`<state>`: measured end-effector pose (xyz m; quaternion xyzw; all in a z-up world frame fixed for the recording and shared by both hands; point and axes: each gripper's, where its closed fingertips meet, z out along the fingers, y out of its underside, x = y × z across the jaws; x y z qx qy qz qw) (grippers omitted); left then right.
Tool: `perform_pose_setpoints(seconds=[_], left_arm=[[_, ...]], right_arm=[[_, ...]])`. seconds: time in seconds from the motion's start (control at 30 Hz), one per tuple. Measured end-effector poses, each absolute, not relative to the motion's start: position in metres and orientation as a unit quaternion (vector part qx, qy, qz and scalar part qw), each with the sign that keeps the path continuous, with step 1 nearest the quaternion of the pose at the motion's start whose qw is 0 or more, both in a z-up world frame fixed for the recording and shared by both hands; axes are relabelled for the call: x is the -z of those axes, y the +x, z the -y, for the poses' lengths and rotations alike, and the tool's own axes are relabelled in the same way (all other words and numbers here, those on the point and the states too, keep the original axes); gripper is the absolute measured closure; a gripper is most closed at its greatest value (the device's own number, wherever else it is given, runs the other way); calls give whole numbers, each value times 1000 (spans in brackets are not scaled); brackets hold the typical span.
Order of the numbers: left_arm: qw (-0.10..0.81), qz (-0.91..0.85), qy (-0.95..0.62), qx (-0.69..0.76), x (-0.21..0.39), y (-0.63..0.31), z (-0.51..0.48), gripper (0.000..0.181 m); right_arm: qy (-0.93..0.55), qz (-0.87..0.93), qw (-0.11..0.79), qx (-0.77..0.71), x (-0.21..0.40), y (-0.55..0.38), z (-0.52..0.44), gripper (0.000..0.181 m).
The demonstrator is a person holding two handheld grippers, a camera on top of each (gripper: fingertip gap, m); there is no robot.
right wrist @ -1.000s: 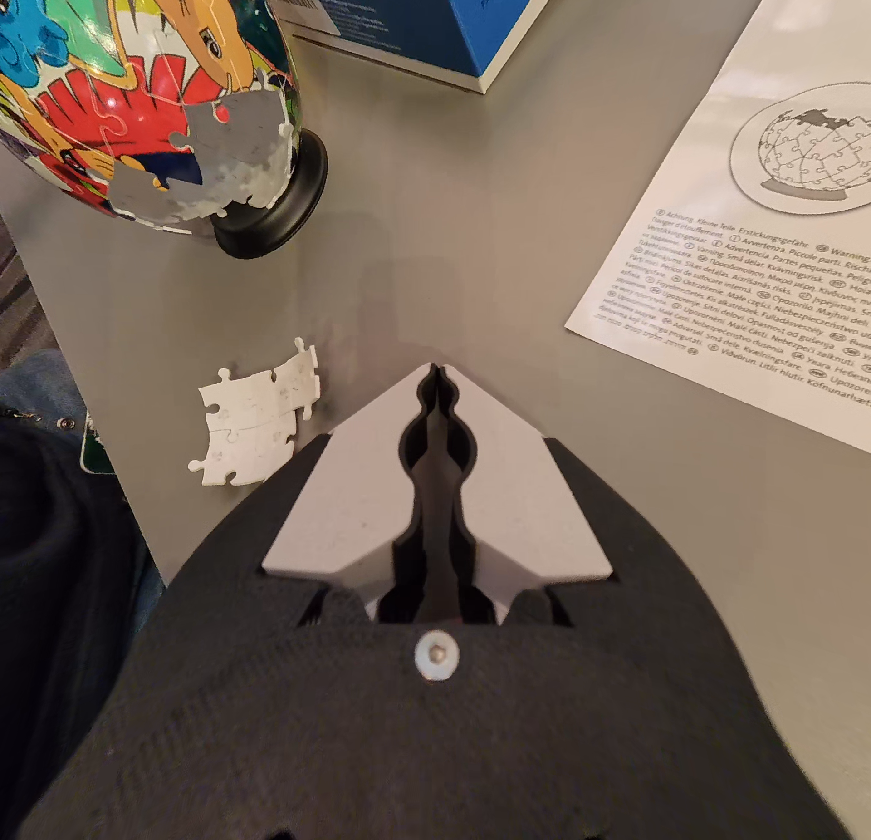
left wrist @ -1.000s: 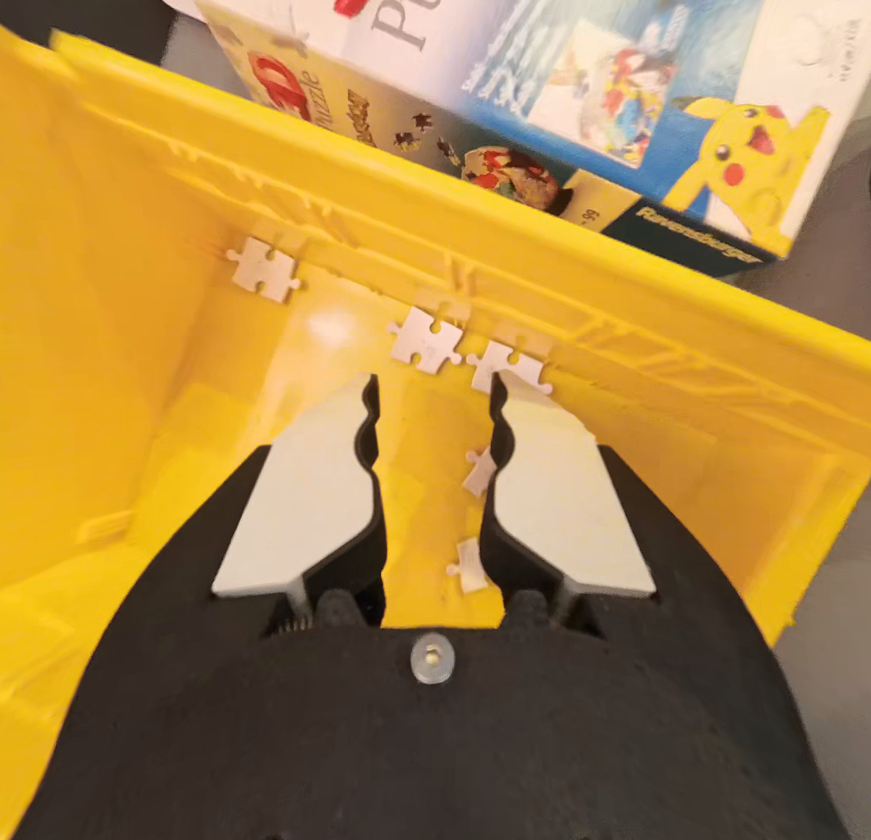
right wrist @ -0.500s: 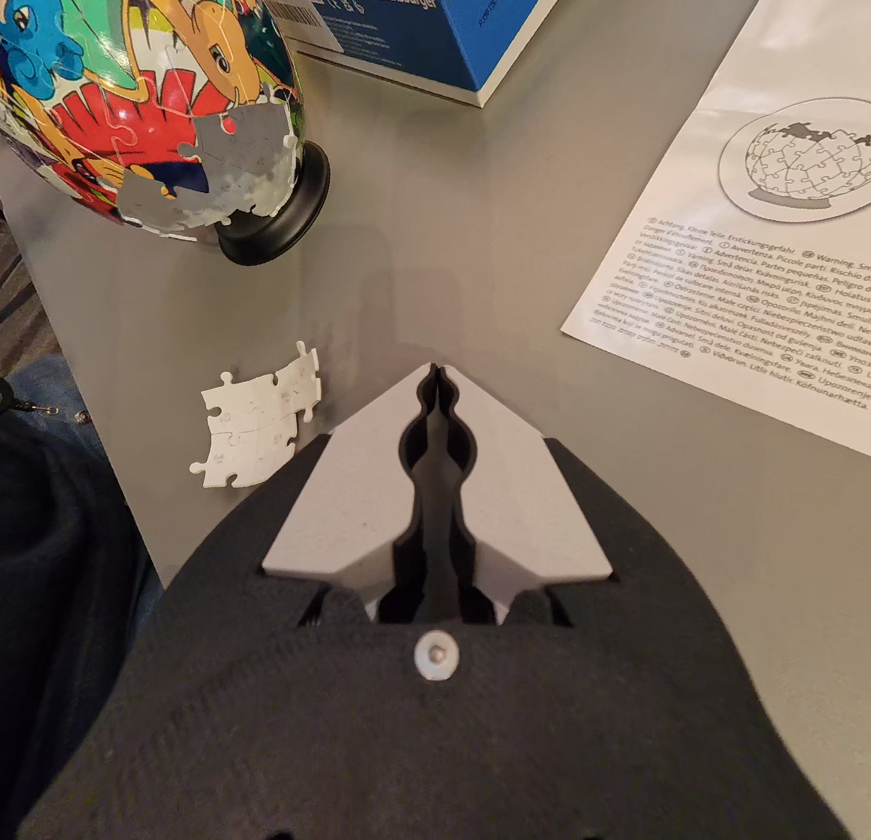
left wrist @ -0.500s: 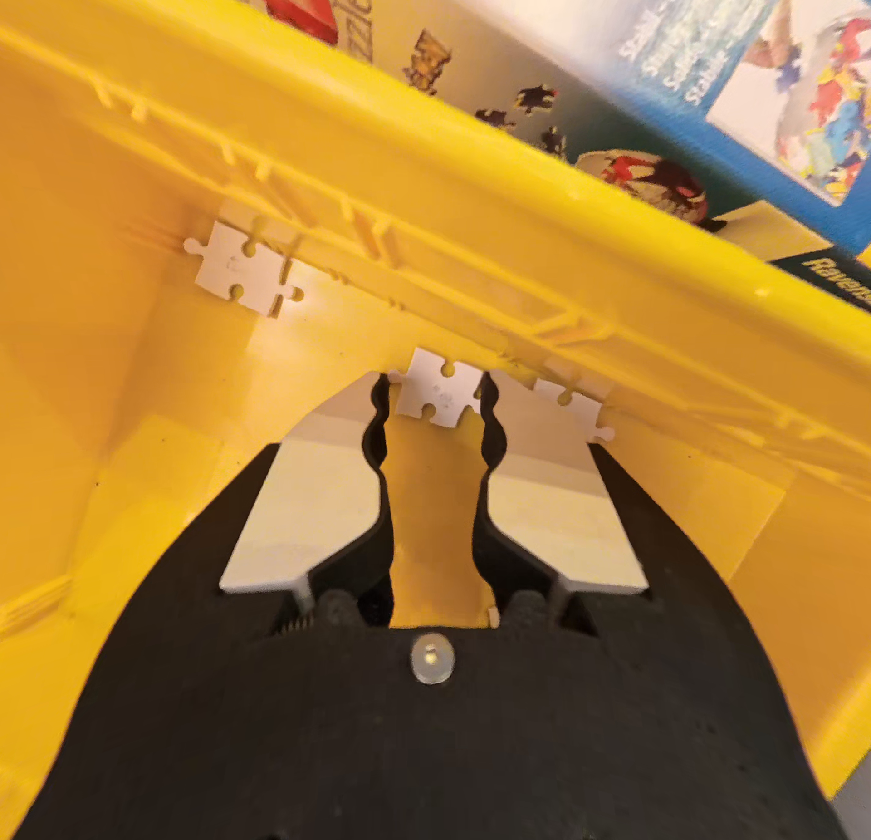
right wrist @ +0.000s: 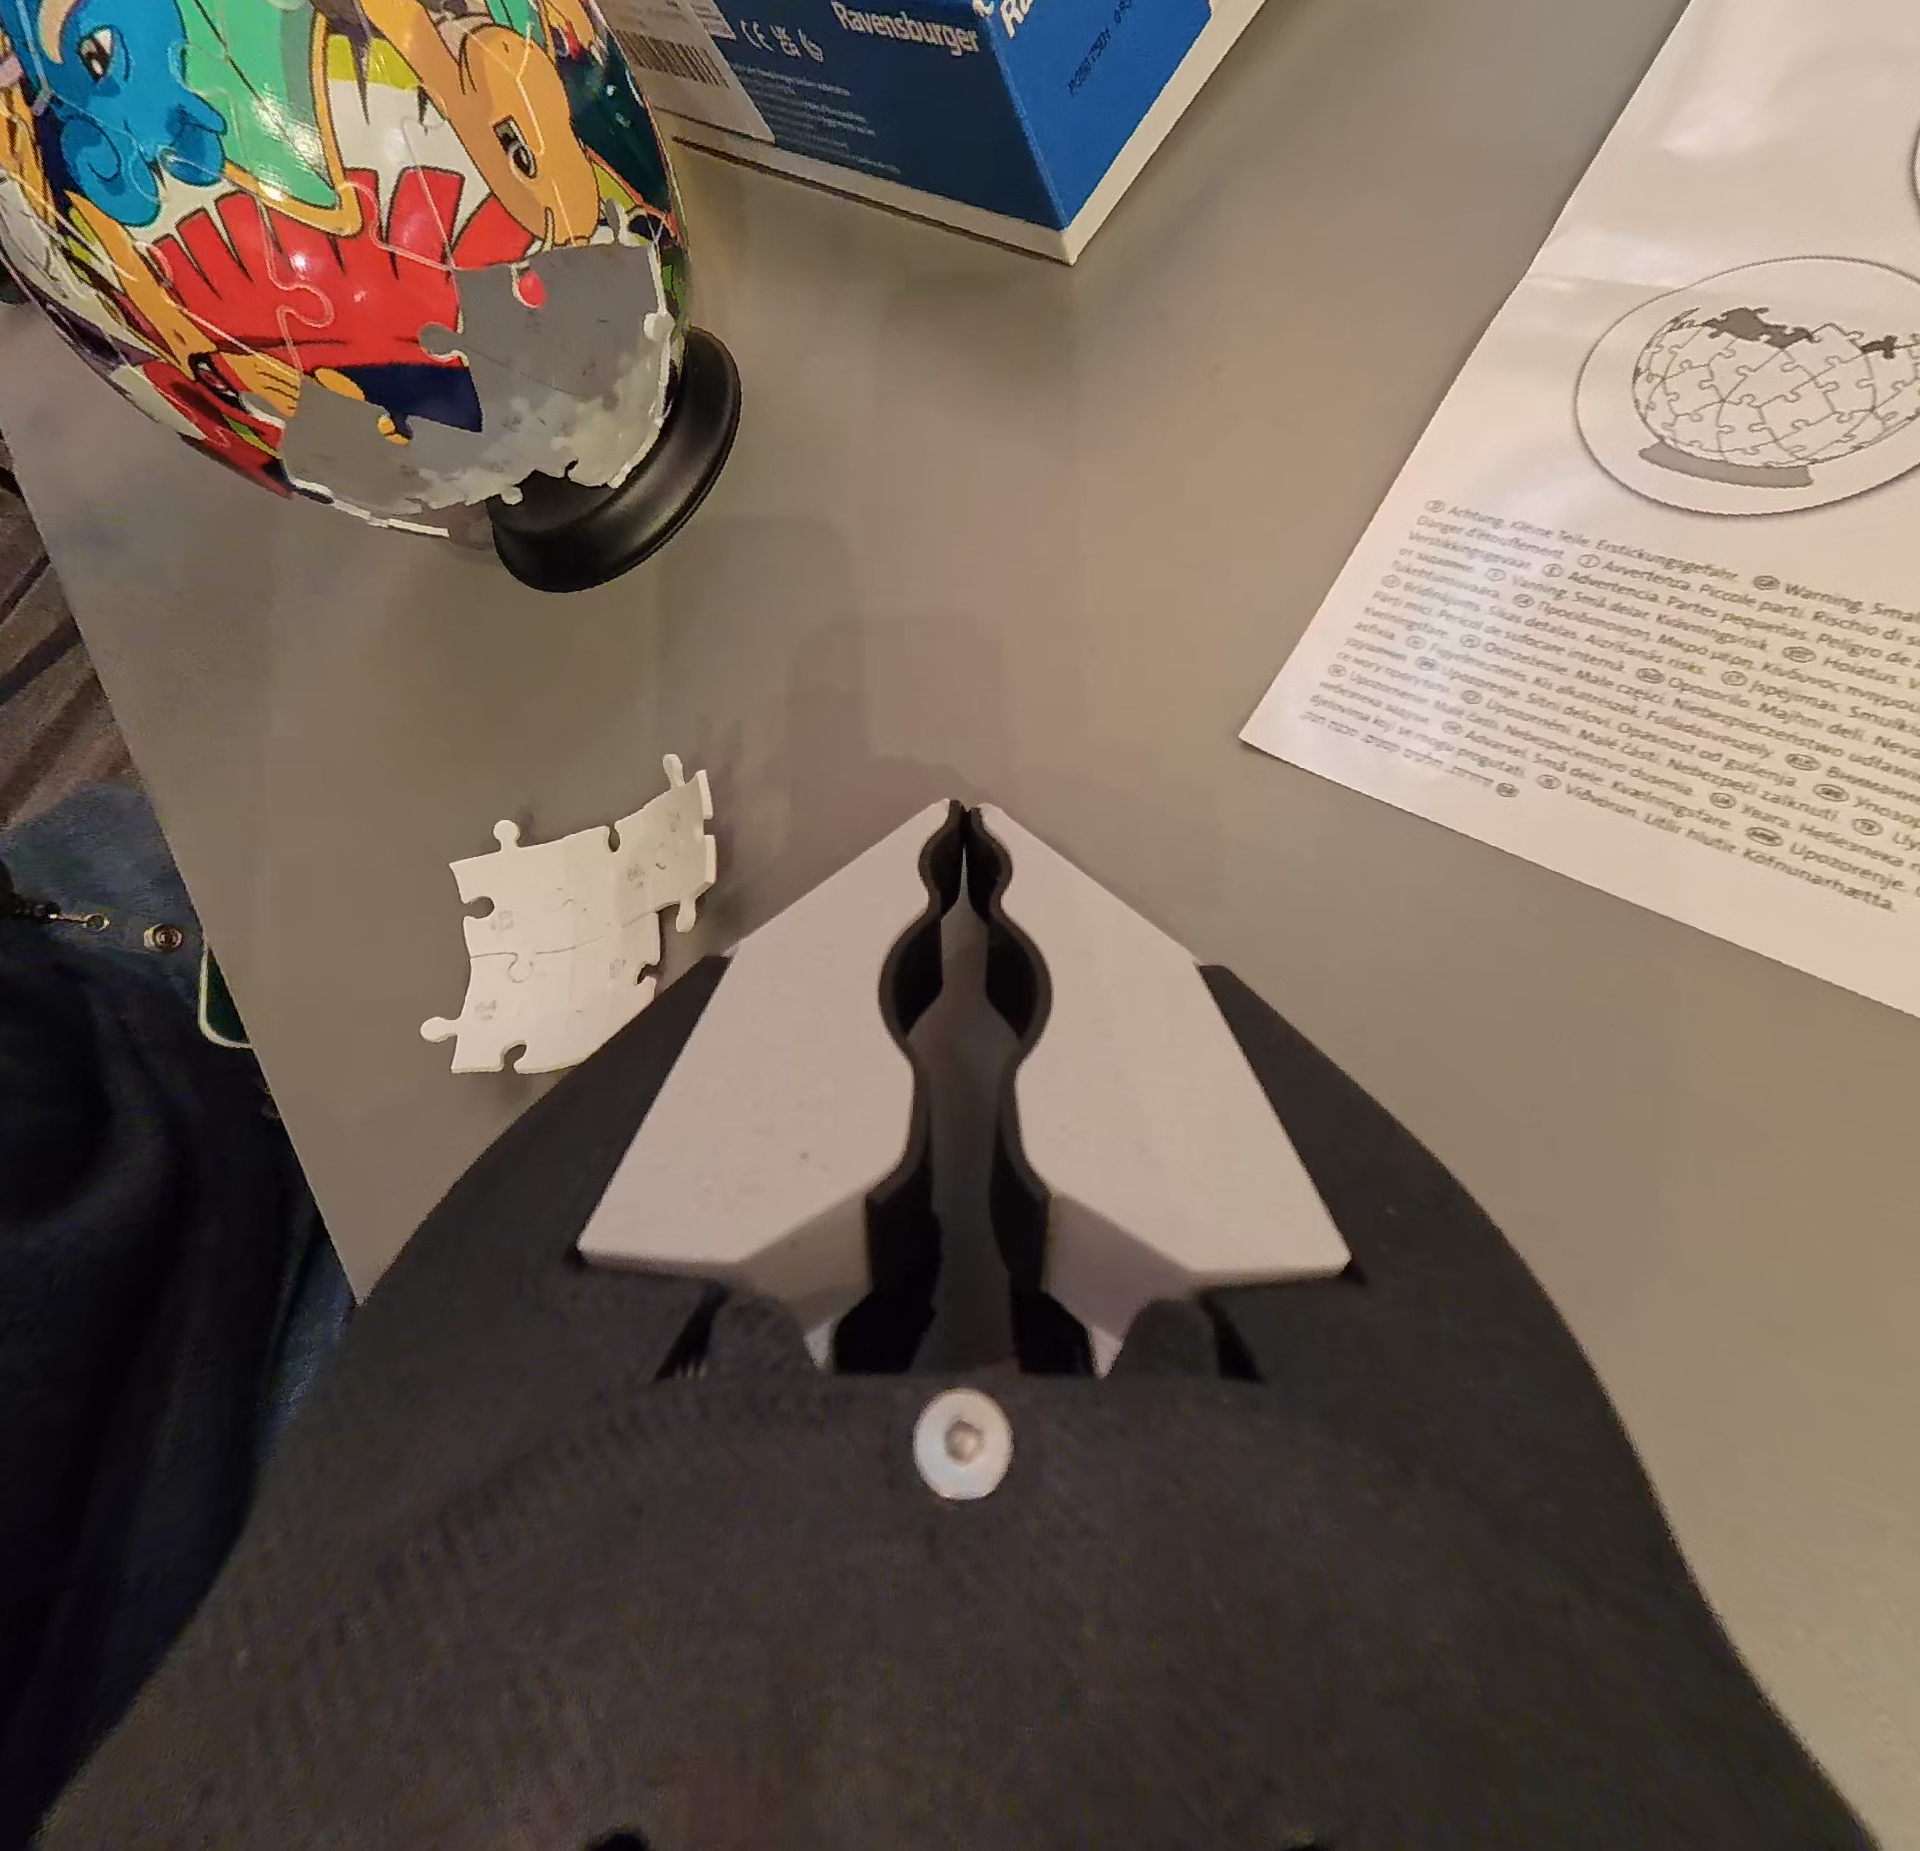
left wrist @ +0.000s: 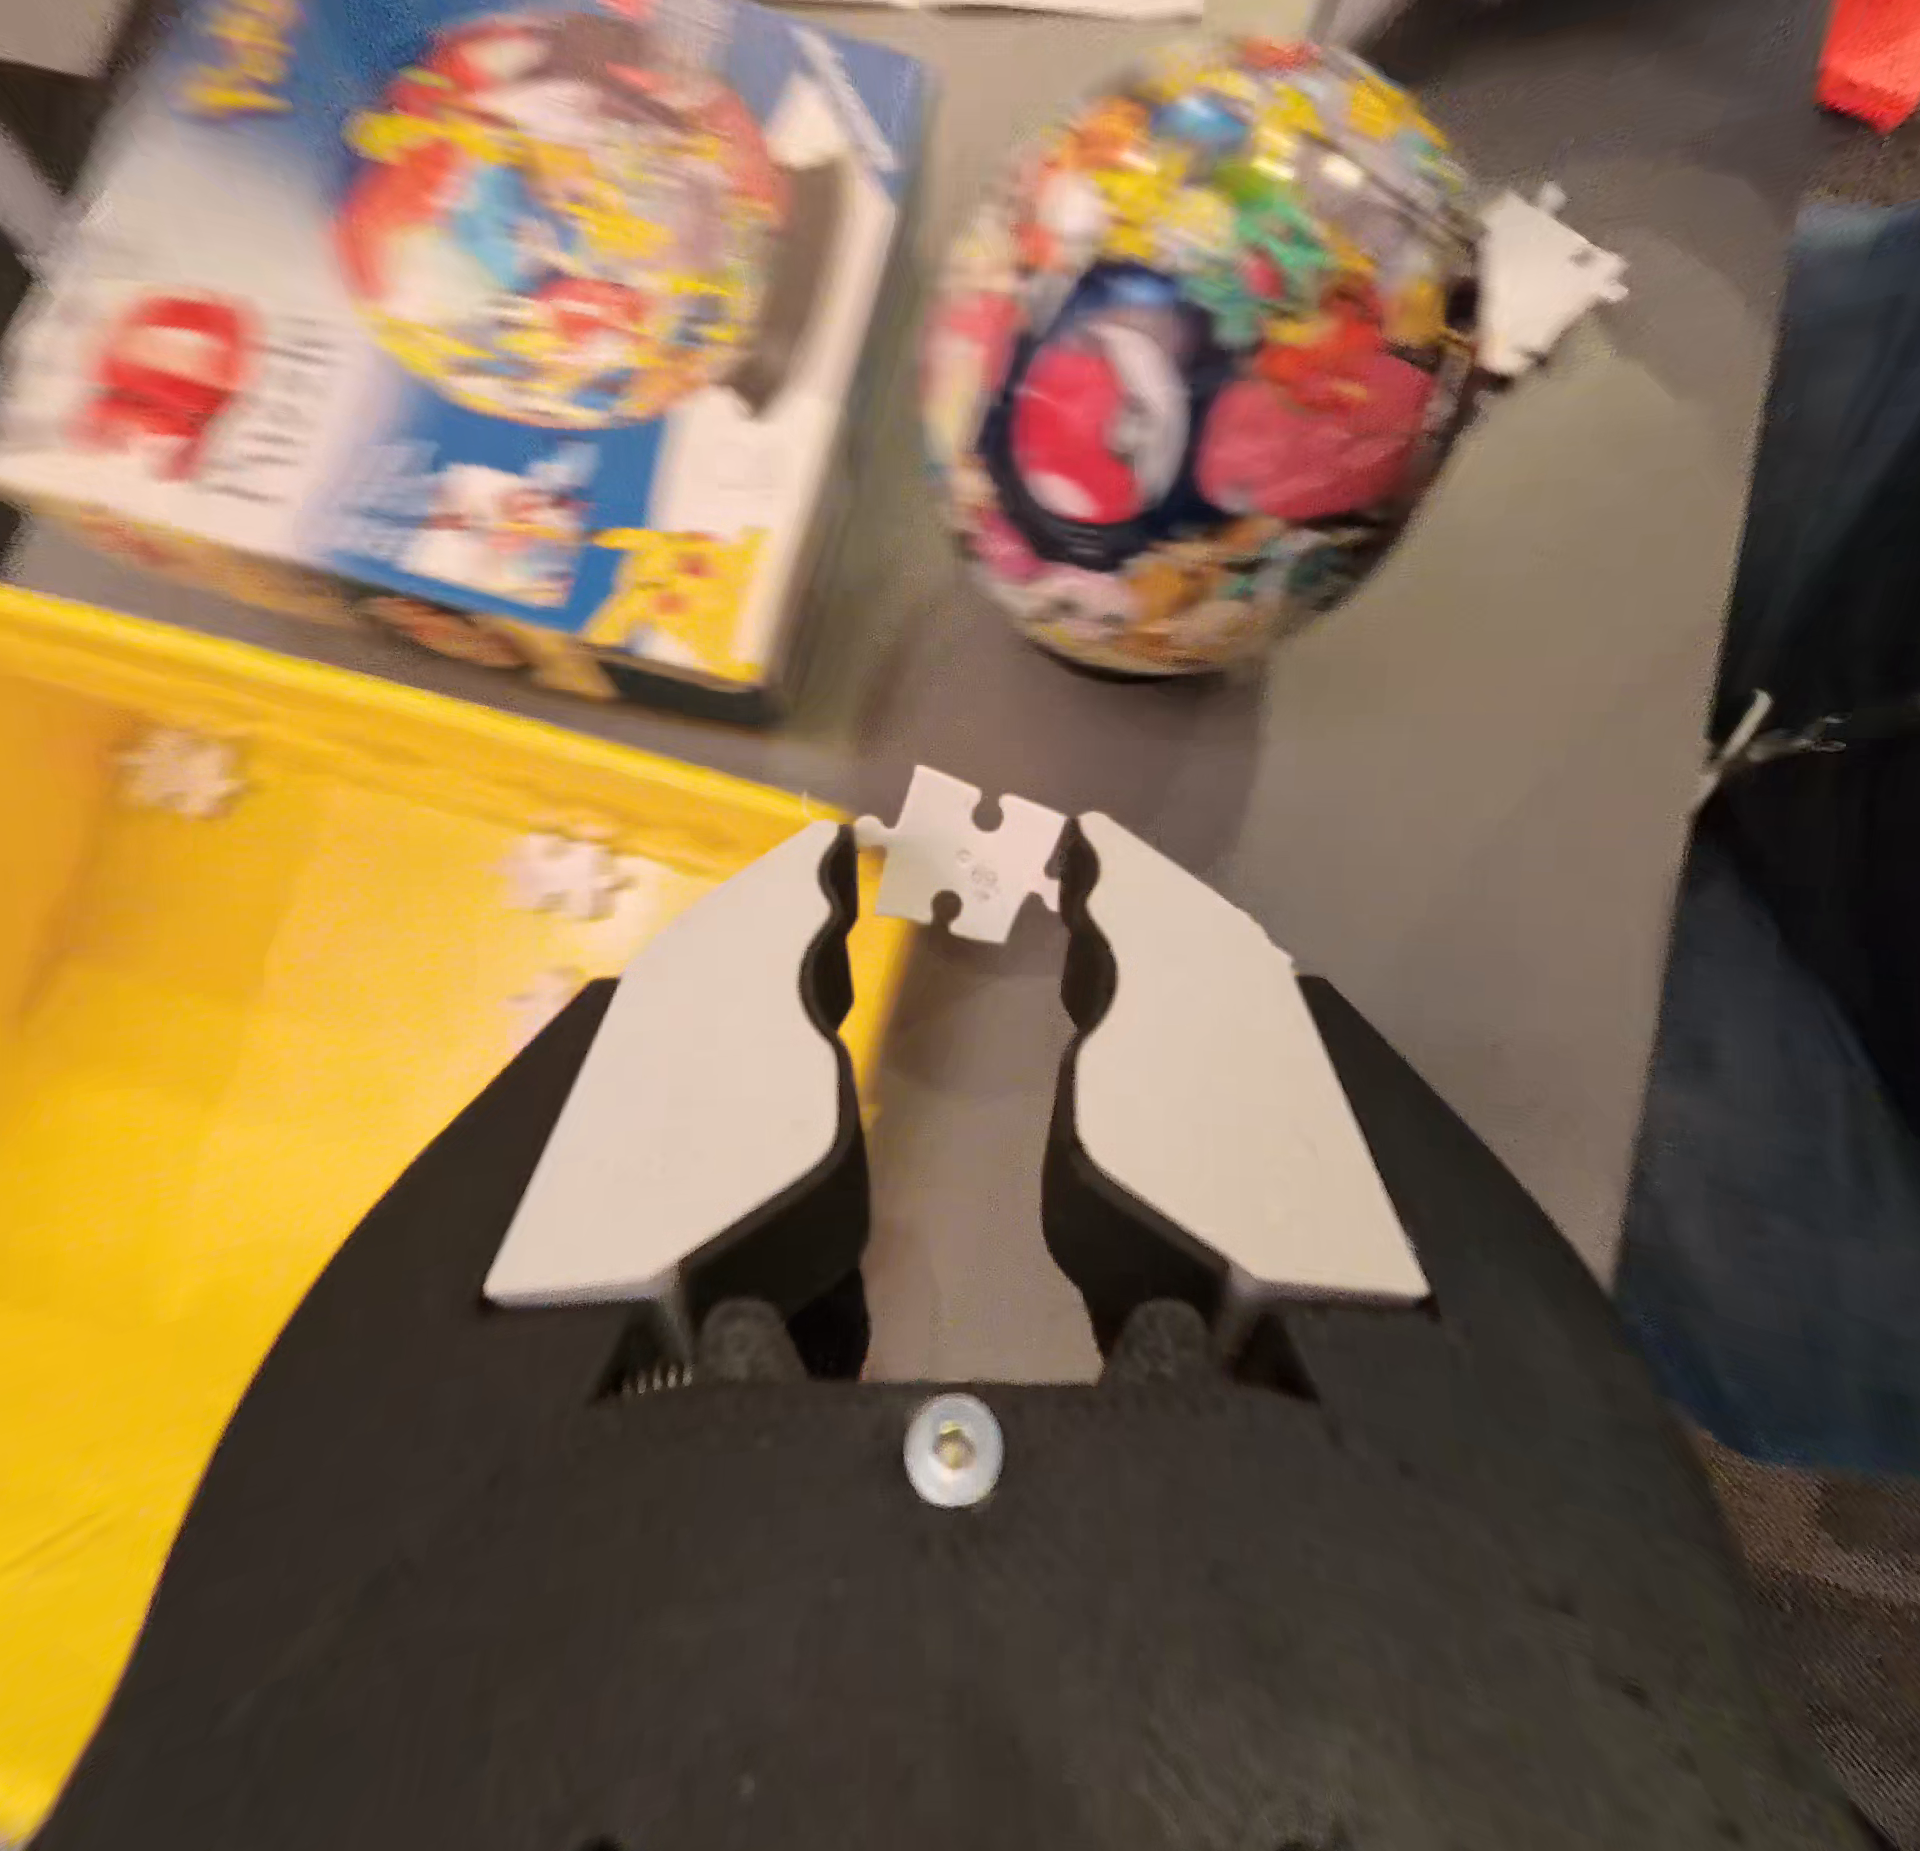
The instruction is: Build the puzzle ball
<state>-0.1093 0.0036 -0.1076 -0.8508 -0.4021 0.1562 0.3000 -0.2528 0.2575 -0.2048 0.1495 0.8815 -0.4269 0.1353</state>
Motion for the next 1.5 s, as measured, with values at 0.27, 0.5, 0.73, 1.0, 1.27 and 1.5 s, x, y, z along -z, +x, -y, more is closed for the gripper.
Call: perform_pose_setpoints(seconds=[0.27, 0.5, 0.73, 1.0, 1.27, 1.5], left_arm=[[302, 414, -841, -171, 195, -82, -87, 110], [283, 460, -791, -287, 110, -139, 45, 127], [179, 469, -848, -171, 202, -198, 105, 119], [178, 467, -858, -120, 223, -203, 95, 143], [190, 490, -833, -171, 195, -201, 104, 143], [246, 453, -804, -297, 64, -174, 58, 144]], right_arm=[[139, -880, 121, 437, 202, -251, -258, 181], [137, -874, 120, 451, 197, -251, -258, 181], [135, -870, 118, 460, 193, -251, -259, 181], [132, -865, 127, 468, 190, -250, -259, 181], [134, -859, 137, 476, 187, -250, -259, 181], [141, -818, 121, 544, 137, -257, -260, 176]])
